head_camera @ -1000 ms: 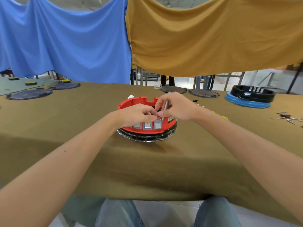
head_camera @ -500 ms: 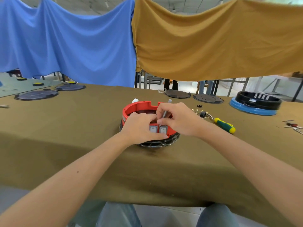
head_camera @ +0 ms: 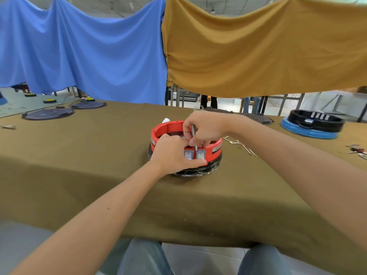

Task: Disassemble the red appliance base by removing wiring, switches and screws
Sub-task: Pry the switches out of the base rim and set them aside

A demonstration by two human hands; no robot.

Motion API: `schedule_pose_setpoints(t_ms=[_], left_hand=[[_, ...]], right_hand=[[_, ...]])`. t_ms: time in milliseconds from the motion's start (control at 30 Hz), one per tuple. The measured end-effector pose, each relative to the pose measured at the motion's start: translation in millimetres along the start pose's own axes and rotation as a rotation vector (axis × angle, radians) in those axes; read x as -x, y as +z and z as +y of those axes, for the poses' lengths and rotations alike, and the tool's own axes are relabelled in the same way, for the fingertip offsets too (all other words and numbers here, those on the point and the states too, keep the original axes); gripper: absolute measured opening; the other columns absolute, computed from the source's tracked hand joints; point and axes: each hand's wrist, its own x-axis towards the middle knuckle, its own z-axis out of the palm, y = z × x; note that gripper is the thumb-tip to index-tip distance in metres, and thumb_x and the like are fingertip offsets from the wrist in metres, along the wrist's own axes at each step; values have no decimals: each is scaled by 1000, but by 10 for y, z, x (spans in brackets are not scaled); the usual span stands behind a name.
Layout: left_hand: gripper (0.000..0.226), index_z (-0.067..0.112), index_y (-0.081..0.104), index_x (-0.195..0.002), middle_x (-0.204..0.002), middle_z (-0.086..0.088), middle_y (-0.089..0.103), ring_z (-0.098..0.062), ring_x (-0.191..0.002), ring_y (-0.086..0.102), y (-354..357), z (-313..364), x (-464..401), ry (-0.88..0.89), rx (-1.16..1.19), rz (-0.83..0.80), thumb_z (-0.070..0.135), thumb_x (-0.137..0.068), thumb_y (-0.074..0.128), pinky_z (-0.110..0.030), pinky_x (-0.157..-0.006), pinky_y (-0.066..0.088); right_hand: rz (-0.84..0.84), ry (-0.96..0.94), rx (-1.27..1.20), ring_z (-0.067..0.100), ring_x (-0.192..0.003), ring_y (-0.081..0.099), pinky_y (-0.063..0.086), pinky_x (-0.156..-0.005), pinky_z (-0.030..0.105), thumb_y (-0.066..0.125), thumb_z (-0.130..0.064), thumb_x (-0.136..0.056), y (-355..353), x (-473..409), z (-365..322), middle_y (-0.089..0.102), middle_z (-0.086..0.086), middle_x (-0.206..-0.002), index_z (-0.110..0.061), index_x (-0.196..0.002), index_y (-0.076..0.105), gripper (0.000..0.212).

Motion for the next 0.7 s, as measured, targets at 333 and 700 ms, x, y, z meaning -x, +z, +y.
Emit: schedule_pose_setpoints(t_ms=[333, 700], left_hand=[[48, 30, 64, -82, -67, 11, 63, -10, -65, 58, 13, -22, 8, -23, -6, -31, 78, -75, 56, -38, -73, 46], [43, 30, 60, -71, -57, 16, 53, -7, -56, 51, 28, 4, 15, -28, 17, 29, 73, -73, 63, -35, -66, 45]], right_hand=[[308, -116, -7, -4, -62, 56, 36, -57, 13, 69, -13, -91, 372, 326, 134, 62, -12, -70, -20, -85, 59, 14], [96, -51, 78, 9, -67, 65, 49, -64, 25, 73, -13, -84, 103, 77, 17, 68, -4, -78, -20, -80, 65, 11]])
